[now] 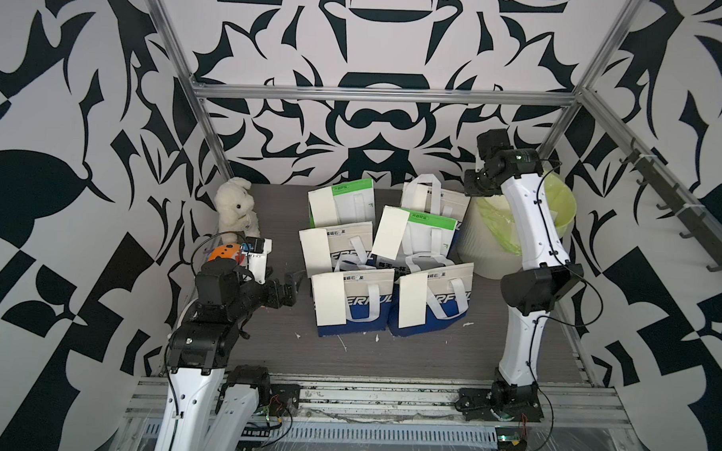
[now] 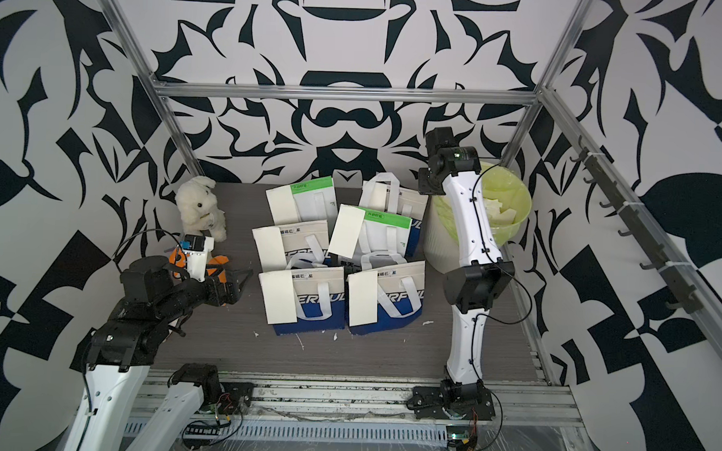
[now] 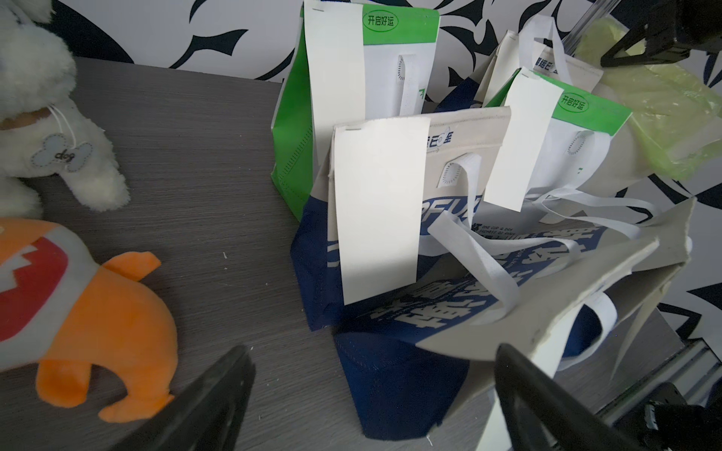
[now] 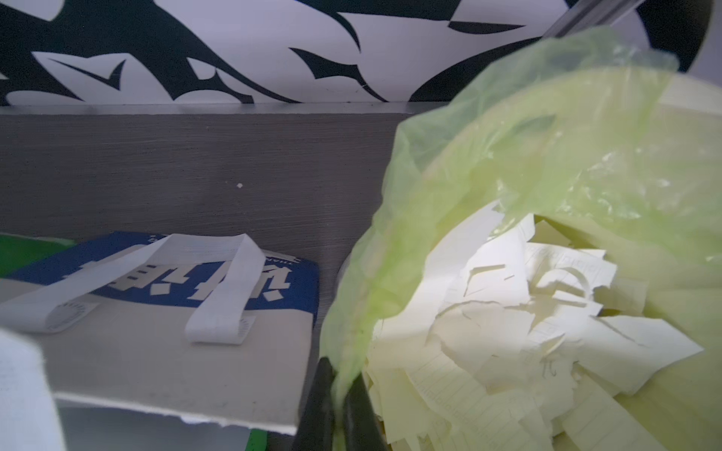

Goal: Shred takeout receipts and throw away
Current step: Move the trash bin to the center of the board.

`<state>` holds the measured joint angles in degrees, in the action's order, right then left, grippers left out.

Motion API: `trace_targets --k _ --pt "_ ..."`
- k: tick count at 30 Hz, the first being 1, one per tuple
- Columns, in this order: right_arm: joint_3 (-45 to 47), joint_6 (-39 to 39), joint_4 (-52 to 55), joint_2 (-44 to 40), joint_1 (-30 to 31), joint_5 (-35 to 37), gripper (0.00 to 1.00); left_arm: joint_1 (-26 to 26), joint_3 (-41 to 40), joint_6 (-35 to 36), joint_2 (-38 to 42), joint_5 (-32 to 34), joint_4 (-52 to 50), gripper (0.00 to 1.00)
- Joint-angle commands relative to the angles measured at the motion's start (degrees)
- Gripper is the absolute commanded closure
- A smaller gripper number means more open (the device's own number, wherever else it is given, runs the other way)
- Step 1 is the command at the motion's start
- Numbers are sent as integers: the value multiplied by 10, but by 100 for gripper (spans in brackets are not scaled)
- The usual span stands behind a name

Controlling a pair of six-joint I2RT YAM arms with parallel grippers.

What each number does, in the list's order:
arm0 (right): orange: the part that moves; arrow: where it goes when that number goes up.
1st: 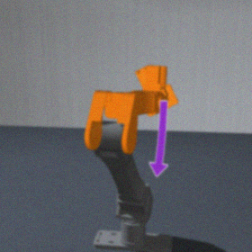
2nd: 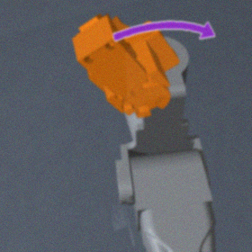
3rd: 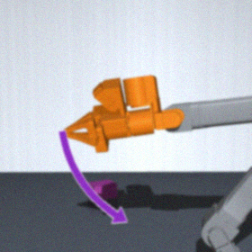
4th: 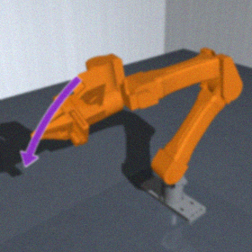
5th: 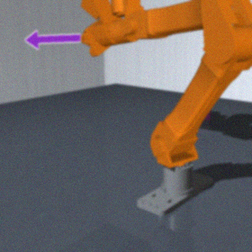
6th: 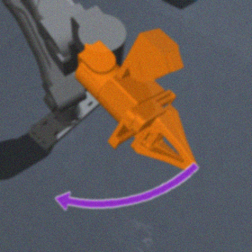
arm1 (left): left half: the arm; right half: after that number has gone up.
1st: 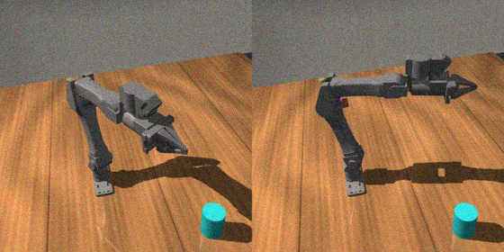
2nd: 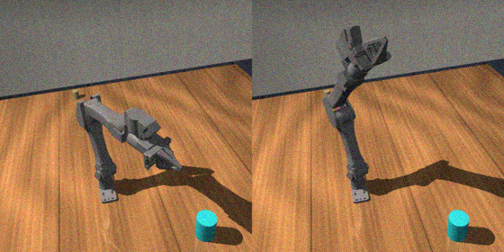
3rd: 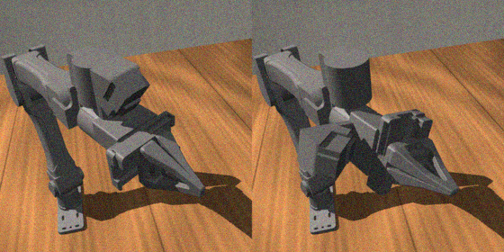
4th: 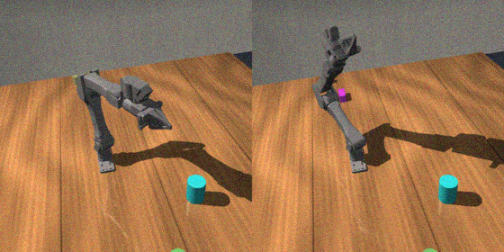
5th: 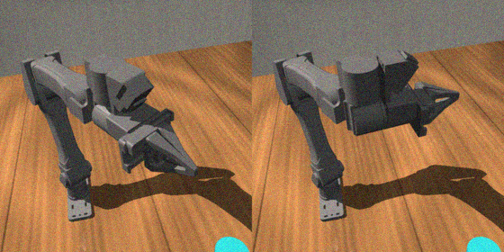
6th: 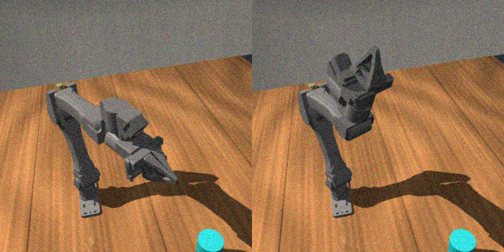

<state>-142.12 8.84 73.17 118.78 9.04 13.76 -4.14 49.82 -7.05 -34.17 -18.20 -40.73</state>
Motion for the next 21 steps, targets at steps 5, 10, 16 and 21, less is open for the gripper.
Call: trace_targets --k 5,10,16,21 --pt "77 -15 59 -90 -2 67 100 0 43 -2 0 -17 -7 1" --pt "206 -13 48 -185 -2 38 100 0 69 17 -11 -33 -5 1" --pt "335 16 26 -309 -2 -15 100 -6 106 63 -62 -164 -14 1" --pt "374 35 34 -364 -1 -66 100 -88 170 84 -130 -134 -47 1"
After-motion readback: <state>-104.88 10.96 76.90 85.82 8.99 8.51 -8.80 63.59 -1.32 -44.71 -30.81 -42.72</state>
